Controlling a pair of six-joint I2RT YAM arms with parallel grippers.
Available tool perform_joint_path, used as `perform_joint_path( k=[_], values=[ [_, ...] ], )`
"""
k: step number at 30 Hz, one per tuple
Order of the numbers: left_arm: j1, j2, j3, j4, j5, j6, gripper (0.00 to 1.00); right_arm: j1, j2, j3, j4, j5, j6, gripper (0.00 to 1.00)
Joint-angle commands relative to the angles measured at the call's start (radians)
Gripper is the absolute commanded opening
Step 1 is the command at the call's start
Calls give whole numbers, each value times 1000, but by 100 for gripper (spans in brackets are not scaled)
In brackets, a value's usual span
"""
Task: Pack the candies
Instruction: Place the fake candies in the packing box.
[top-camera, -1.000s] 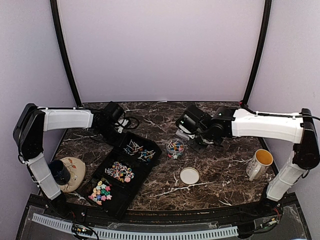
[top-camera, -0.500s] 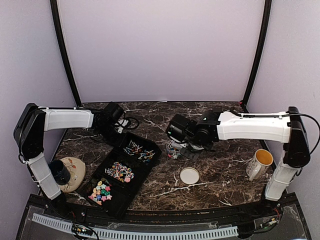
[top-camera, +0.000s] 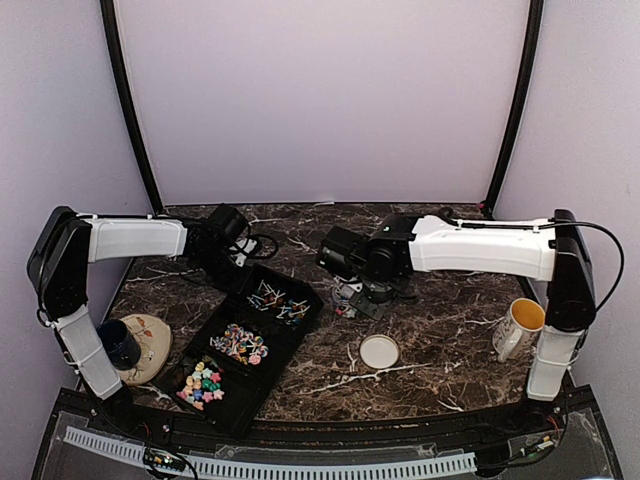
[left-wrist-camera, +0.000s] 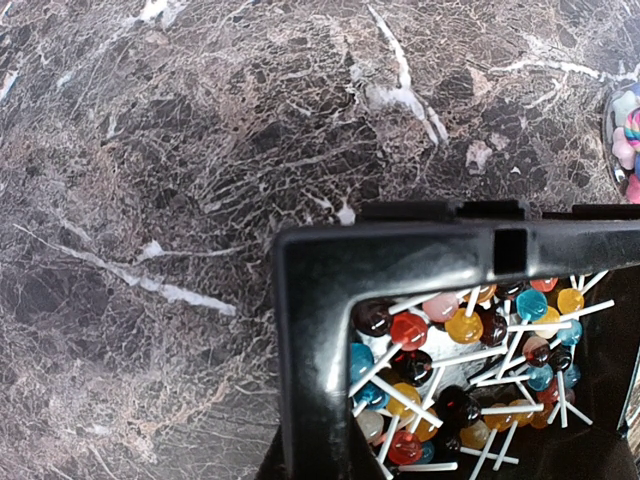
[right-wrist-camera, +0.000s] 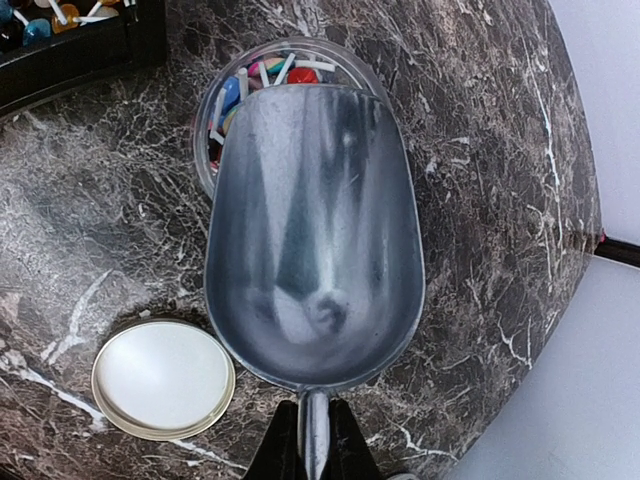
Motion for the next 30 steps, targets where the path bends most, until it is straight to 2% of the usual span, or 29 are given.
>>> perform_joint_path(
  k=[1, 18, 24, 30],
  values=[
    [5, -70, 1, 29, 6, -1, 0, -18, 20, 31, -54, -29, 57, 0],
    [4, -82, -5, 32, -4, -1, 0, -65, -14, 32, -7, -114, 132, 0],
    [5, -72, -4, 32, -10, -2, 0, -69, -104, 73, 16, -15, 137, 0],
    [4, -65, -2, 33, -13, -4, 0, -70, -147, 20, 8, 17, 104, 0]
  ],
)
